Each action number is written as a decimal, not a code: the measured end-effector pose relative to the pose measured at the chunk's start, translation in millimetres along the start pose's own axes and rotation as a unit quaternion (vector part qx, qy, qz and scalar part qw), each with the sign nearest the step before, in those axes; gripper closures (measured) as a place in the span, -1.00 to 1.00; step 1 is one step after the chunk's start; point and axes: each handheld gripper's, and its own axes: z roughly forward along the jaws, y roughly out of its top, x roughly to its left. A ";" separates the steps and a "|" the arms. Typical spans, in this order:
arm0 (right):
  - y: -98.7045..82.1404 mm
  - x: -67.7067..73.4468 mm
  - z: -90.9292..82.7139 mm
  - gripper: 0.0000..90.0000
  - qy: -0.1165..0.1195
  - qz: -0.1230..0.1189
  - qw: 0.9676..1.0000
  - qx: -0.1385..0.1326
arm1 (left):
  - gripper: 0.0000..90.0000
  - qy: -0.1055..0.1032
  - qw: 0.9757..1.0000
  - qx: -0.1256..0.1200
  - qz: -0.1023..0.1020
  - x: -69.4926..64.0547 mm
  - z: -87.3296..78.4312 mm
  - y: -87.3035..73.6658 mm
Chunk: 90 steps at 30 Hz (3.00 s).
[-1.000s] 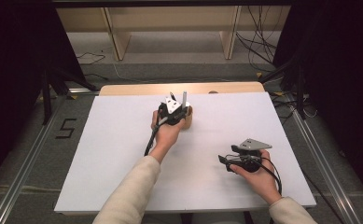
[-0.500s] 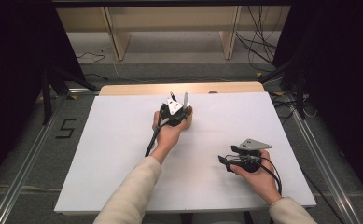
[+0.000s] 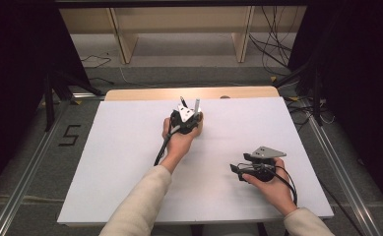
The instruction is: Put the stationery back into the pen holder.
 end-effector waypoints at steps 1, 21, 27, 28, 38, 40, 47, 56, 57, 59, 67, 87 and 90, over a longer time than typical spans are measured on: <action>0.0 0.0 0.0 -0.35 0.000 0.000 1.000 0.000 | 0.70 0.001 1.000 0.000 0.001 -0.4 -0.1 -0.2; 0.0 0.0 -0.1 -0.35 0.000 -0.001 1.000 0.002 | 0.50 0.009 1.000 -0.014 0.013 -3.3 -11.2 1.7; 0.1 0.1 0.2 -0.35 -0.002 0.002 1.000 -0.002 | 0.47 0.001 1.000 -0.011 0.011 -2.7 -15.9 0.6; 0.1 0.1 0.3 -0.35 -0.002 0.002 1.000 -0.002 | 0.46 0.001 1.000 -0.010 0.011 -2.8 -16.9 0.8; -0.1 -0.2 0.3 -0.35 -0.002 0.001 1.000 0.001 | 0.44 -0.007 1.000 -0.010 0.015 -2.9 -24.4 1.5; -0.2 0.0 0.5 -0.35 -0.002 0.001 1.000 0.001 | 0.43 -0.009 1.000 -0.012 0.014 -3.0 -26.3 2.0; -0.2 -0.2 0.3 -0.35 -0.003 0.001 1.000 0.001 | 0.38 -0.022 1.000 -0.007 0.017 -4.0 -36.1 4.1; -0.1 0.0 0.1 -0.36 -0.003 0.000 1.000 -0.001 | 0.25 -0.037 0.999 0.013 0.009 0.1 -48.5 2.4; -0.1 0.0 0.2 -0.35 -0.003 0.000 1.000 -0.001 | 0.24 -0.040 0.999 0.017 0.008 0.8 -49.4 1.6; 0.0 0.0 0.1 -0.36 -0.003 0.000 1.000 -0.001 | 0.21 -0.042 0.999 0.023 0.009 2.0 -51.3 -0.2; -0.1 0.0 0.2 -0.36 -0.003 0.000 1.000 -0.001 | 0.14 -0.052 0.998 0.025 0.012 1.2 -61.4 -0.9; 0.0 0.3 0.3 -0.36 -0.005 0.001 1.000 0.000 | -0.15 -0.071 0.994 0.075 0.019 4.1 -87.9 -18.2; 0.0 0.3 0.3 -0.36 -0.005 0.001 1.000 0.000 | -0.16 -0.070 0.994 0.078 0.024 5.0 -90.6 -21.0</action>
